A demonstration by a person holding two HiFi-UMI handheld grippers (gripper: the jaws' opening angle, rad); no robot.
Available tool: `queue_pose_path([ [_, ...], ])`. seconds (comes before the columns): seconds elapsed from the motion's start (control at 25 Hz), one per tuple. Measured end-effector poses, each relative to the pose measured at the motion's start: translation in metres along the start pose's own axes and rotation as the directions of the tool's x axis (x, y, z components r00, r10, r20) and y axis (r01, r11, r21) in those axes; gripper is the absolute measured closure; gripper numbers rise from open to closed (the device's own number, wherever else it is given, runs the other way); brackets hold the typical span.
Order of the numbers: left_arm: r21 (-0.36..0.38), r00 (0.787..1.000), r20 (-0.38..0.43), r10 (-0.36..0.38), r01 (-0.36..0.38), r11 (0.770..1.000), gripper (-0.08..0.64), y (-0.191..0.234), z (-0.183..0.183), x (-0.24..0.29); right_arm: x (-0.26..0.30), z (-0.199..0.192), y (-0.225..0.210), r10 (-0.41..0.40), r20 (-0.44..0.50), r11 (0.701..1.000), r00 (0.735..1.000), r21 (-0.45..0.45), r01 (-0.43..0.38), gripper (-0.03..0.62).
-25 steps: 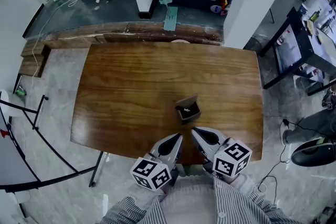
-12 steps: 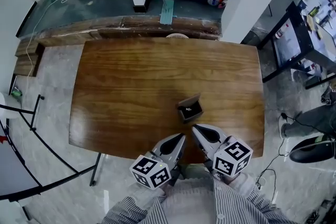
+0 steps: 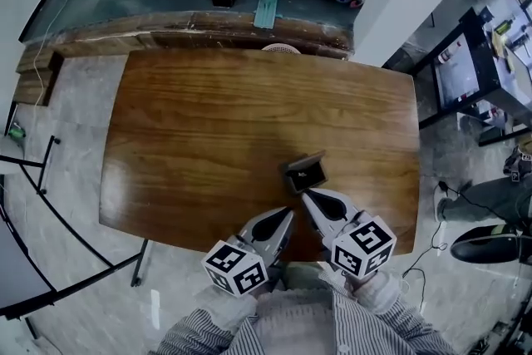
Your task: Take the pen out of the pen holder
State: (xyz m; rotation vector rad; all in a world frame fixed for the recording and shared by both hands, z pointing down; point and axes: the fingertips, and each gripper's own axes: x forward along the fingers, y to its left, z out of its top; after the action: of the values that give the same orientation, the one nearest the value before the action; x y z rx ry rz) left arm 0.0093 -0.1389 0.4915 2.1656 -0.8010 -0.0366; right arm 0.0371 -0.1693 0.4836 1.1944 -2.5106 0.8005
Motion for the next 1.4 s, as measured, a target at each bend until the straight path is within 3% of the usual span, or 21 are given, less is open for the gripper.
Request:
queue_pose_path([
  [0.36,-0.065,0.998,0.057,0.027,-0.023,0.998,0.552,0.017,0.004,0.001,0.026,0.008,-0.014,-0.066,-0.023,0.992,0.998,-0.107,0.063,0.545],
  [0.76,-0.108,0.996,0.077,0.040,-0.031,0.994,0.552,0.036,0.006,-0.003,0.046,-0.004,-0.018,-0.207,-0.058,0.958,0.977,-0.216,0.190,0.414],
  [1.08,-0.132,0.997,0.071,0.040,-0.031,0.991,0.552,0.050,0.003,-0.010,0.050,-0.007,-0.024,-0.290,-0.047,0.936,0.956,-0.222,0.273,0.416],
  [1.32,-0.137,0.997,0.070,0.029,-0.019,0.990,0.552,0.051,0.004,-0.013,0.049,-0.006,-0.027,-0.364,-0.026,0.910,0.931,-0.223,0.350,0.499],
  [1.4,-0.136,0.997,0.070,0.025,-0.015,0.991,0.552,0.052,0.005,-0.015,0.048,-0.005,-0.027,-0.366,-0.019,0.908,0.930,-0.223,0.353,0.500],
])
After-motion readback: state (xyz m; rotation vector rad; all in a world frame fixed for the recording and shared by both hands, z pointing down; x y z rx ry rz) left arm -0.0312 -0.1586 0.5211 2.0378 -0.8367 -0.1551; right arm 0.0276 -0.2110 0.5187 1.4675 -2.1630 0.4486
